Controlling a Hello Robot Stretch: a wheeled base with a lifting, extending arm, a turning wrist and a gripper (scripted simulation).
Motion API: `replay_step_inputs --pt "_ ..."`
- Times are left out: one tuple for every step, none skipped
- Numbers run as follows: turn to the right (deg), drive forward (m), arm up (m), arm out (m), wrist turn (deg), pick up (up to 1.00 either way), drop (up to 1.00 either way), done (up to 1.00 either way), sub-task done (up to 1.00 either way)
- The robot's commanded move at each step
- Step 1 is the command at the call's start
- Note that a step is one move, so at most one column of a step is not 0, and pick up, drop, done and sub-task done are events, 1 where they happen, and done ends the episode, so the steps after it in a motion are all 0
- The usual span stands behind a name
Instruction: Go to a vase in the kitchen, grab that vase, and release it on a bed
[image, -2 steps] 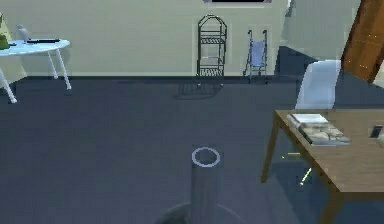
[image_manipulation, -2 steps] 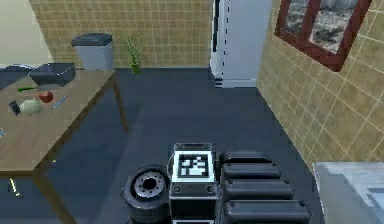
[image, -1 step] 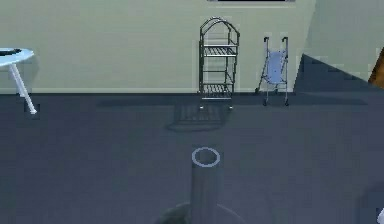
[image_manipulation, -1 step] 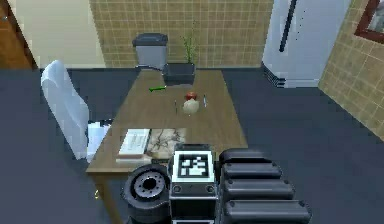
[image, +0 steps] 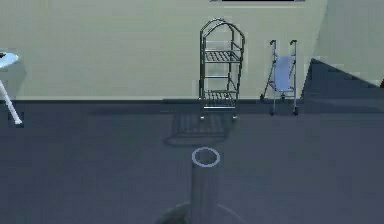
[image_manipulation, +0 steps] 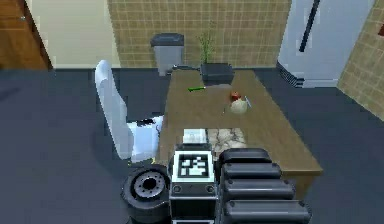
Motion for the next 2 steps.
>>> replay_step_inputs --pt "30.0 0.0 0.0 0.0 0.0 0.0 0.0 0.0 0.0" --pt "0.0 1.0 0.0 0.0 0.0 0.0 0.0 0.0 0.0"
